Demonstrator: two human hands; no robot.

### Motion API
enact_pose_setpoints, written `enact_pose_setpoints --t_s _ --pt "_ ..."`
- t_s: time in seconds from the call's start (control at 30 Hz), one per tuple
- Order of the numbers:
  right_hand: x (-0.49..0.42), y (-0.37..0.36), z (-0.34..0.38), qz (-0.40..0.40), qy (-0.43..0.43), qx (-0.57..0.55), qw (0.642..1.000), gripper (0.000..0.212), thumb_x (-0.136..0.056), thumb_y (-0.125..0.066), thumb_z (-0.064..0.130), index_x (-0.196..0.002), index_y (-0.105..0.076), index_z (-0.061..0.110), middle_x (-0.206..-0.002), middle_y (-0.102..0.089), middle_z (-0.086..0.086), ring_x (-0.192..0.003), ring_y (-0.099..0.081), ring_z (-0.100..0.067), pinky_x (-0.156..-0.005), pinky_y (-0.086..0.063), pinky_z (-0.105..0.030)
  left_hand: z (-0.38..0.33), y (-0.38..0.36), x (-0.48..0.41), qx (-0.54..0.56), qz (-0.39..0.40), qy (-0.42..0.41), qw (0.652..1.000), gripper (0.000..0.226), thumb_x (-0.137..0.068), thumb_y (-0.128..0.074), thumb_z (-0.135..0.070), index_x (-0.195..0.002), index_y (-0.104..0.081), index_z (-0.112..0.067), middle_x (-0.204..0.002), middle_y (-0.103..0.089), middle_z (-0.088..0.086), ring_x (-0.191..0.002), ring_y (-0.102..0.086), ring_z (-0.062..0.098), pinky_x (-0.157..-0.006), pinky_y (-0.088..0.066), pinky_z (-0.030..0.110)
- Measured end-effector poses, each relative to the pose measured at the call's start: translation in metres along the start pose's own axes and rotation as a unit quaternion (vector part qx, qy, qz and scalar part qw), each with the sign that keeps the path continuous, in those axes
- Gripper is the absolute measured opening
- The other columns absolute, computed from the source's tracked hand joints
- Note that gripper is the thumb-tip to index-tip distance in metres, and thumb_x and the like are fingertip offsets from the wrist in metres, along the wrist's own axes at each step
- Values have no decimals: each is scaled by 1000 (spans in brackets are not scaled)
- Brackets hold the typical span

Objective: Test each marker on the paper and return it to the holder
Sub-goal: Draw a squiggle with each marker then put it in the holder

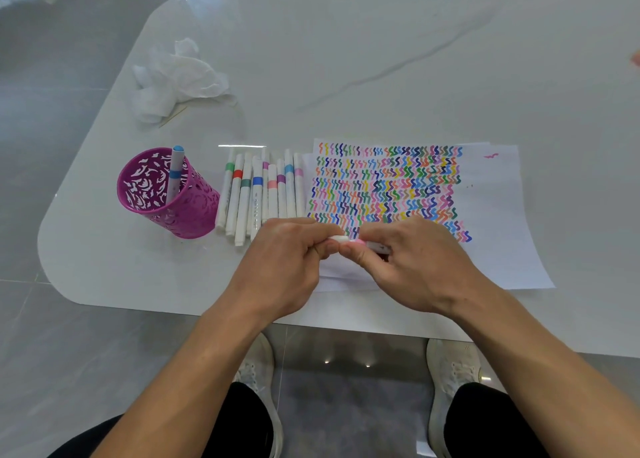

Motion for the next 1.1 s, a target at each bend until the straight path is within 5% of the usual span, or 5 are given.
enact_pose_setpoints --t_s 0.17,0.3,0.57,0.8,1.1 --pt "-1 0 -2 21 -33 -28 999 46 -96 -39 68 -81 -56 27 -57 -49 9 -50 -45 -7 -49 -29 -28 2 4 -2 -9 -20 5 1000 24 -96 -64 -22 -117 -74 -17 -98 -75 -5 -71 -54 1 -71 -39 4" --pt "3 3 -17 27 -47 -120 991 10 -107 -50 35 -114 -44 33 -76 -60 2 -63 -57 -3 -59 -44 -30 13 10 -2 -32 -54 21 998 23 -96 -64 -22 -117 -73 -17 -105 -74 -3 -92 -63 11 -79 -43 14" --pt "6 6 -31 74 -106 -333 934 27 -109 -48 11 -101 -63 32 -99 -74 2 -74 -73 -22 -71 -63 -39 23 2 -4 -124 -21 33 992 27 -94 -66 -17 -121 -69 -19 -127 -64 3 -126 -51 22 -102 -44 36" --pt "5 10 -38 53 -106 -300 947 44 -96 -48 -6 -101 -72 30 -96 -77 -3 -77 -77 -19 -78 -66 -42 23 -4 -3 -133 2 25 991 25 -94 -64 -20 -119 -68 -17 -122 -67 3 -122 -51 23 -106 -37 35" --pt "6 -3 -17 -5 -22 -267 963 16 -93 -77 31 -102 -64 35 -80 -64 6 -69 -59 -11 -61 -47 -20 27 -1 0 -94 2 56 994 24 -95 -62 -24 -119 -67 -27 -128 -54 2 -128 -40 23 -103 -40 36"
Point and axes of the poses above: each hand's wrist, its own x-axis away from the middle knuckle, its own y-axis out of the back of the hand, z = x × y, the point moved 2 cm from there along -x, towards the middle knuckle
